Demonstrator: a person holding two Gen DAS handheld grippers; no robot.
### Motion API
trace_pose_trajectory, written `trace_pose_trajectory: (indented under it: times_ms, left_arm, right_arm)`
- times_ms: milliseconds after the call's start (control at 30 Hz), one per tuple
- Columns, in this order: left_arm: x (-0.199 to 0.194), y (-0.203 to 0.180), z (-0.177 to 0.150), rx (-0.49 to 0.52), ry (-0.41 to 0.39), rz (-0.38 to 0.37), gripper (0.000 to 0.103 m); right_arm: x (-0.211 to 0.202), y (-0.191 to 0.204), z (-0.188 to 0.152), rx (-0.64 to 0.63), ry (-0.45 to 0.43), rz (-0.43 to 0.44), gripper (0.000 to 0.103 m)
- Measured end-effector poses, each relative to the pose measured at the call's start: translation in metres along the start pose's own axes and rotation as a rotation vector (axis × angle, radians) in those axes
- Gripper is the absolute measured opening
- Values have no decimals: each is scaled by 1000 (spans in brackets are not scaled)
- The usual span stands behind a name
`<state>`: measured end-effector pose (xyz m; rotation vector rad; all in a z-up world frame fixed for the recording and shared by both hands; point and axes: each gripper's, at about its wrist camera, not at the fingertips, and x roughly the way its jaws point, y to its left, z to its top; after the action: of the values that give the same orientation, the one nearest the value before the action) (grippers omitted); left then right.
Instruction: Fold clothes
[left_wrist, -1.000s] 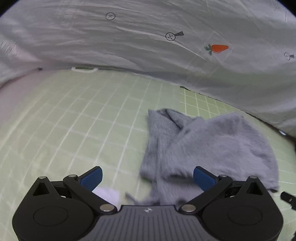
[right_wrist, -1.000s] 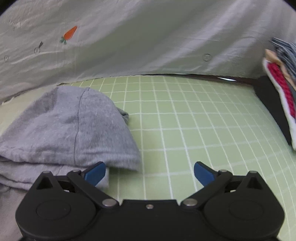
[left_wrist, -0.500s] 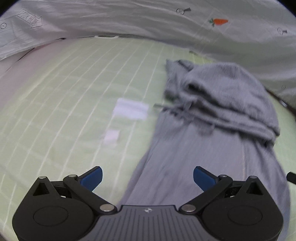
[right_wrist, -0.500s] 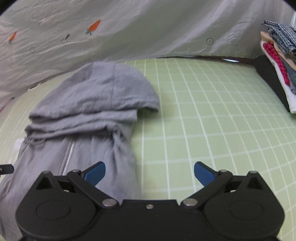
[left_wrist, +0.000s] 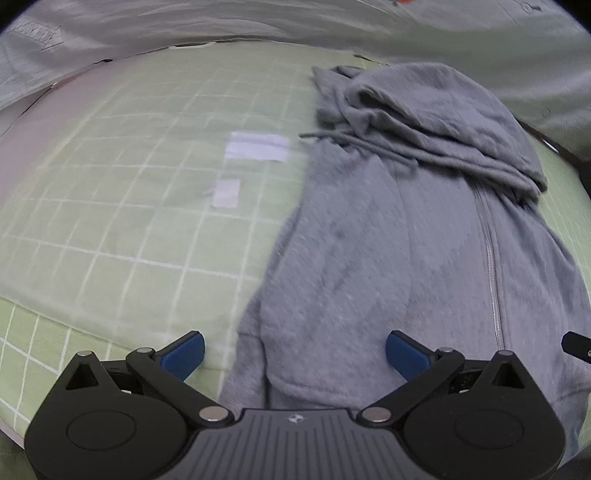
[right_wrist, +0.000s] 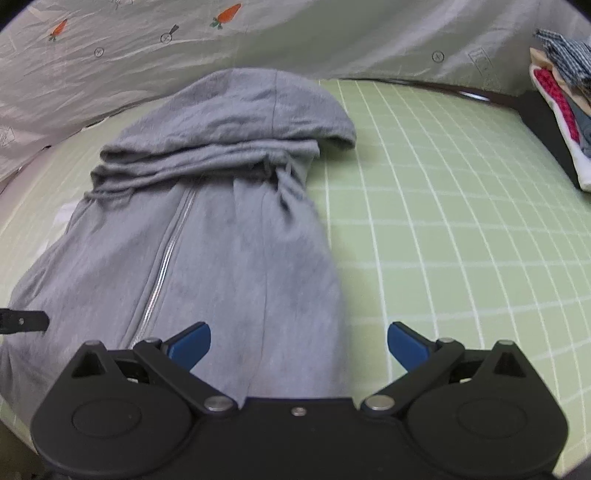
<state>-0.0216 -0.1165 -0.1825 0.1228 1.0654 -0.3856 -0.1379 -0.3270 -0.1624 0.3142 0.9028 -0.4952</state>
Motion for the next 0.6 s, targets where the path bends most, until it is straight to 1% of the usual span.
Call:
trace_pose_trajectory:
  times_ms: [133,300,467,600]
  left_arm:
    - [-1,-3,-5,23,-11,10,103]
    - [2,-11,-10,79,-23,48,103]
    - [0,-10,-13,62,-31,52,103]
    - [-1,-10,-15,54,-32,53,103]
  right_arm:
    - [-2,-1,-13,23,24,-5,103]
    - [0,0,-25,38,50,-12,102]
    - [1,-2,-31,74,75,-18,100]
    - [-1,-2,-33,80,79,-20,98]
